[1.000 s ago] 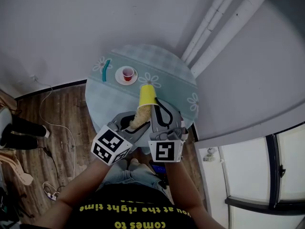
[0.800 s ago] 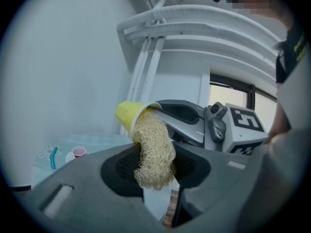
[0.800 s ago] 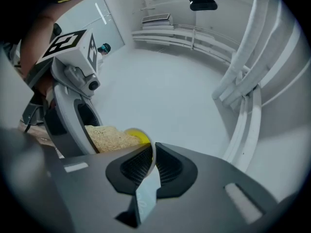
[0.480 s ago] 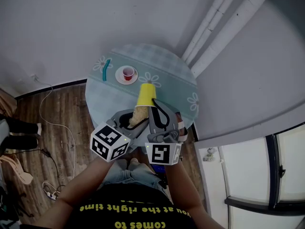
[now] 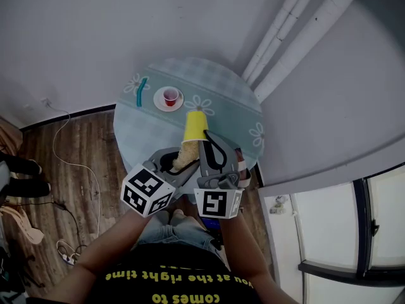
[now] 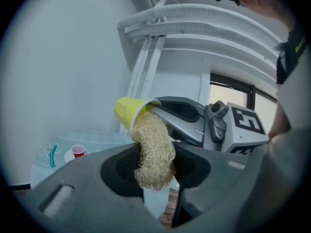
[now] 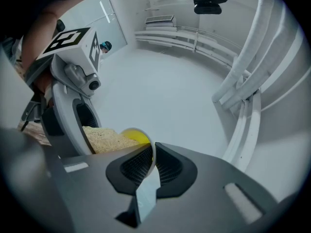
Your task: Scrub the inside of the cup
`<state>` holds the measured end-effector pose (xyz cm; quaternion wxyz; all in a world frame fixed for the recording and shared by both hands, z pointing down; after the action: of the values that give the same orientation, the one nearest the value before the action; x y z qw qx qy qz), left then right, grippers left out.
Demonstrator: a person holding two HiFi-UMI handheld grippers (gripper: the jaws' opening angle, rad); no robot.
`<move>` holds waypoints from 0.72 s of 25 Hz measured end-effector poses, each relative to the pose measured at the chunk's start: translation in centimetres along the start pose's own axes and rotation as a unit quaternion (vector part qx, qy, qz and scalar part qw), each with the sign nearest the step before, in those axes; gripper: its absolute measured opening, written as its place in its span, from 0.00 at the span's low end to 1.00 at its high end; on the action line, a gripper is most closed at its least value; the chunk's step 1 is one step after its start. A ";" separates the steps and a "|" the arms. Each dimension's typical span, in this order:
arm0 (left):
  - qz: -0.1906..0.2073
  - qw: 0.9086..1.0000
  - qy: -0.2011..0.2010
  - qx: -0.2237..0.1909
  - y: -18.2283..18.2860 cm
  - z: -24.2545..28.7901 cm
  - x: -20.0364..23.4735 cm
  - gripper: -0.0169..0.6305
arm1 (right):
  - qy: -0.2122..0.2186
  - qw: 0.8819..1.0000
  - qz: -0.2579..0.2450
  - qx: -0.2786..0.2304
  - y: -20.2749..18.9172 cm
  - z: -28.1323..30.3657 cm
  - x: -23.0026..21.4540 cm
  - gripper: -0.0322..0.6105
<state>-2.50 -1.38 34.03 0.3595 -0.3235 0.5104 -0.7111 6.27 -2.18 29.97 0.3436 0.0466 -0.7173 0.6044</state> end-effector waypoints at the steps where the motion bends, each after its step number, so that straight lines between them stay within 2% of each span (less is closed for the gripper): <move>1: -0.003 1.000 0.001 -0.002 0.1 0.0 0.1 0.25 | 0.000 1.000 -0.003 0.000 0.1 0.0 0.0 0.09; 6: -0.020 1.000 0.000 -0.007 0.5 0.0 0.6 0.25 | -0.001 1.000 -0.008 -0.001 0.2 -0.2 0.2 0.09; 12: 0.022 1.000 -0.005 0.003 0.2 -0.1 -0.4 0.25 | -0.006 1.000 0.000 0.001 0.0 -0.3 -0.3 0.09; 18: 0.028 1.000 -0.007 0.004 -0.1 -0.2 -1.1 0.25 | -0.007 1.000 0.004 0.004 -0.2 -0.5 -0.5 0.09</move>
<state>-2.13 -0.33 33.94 0.3842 -0.3129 0.5133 -0.7007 6.95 -1.93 29.84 0.3361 0.0489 -0.7173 0.6084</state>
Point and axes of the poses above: the fingertips, and each gripper's own axes: z forward along the fingers, x to its left, y out of its top, the point moved 7 cm from there along -z, backward along the fingers, and after that the axes turned 8 degrees about z, right-handed, at the moved point
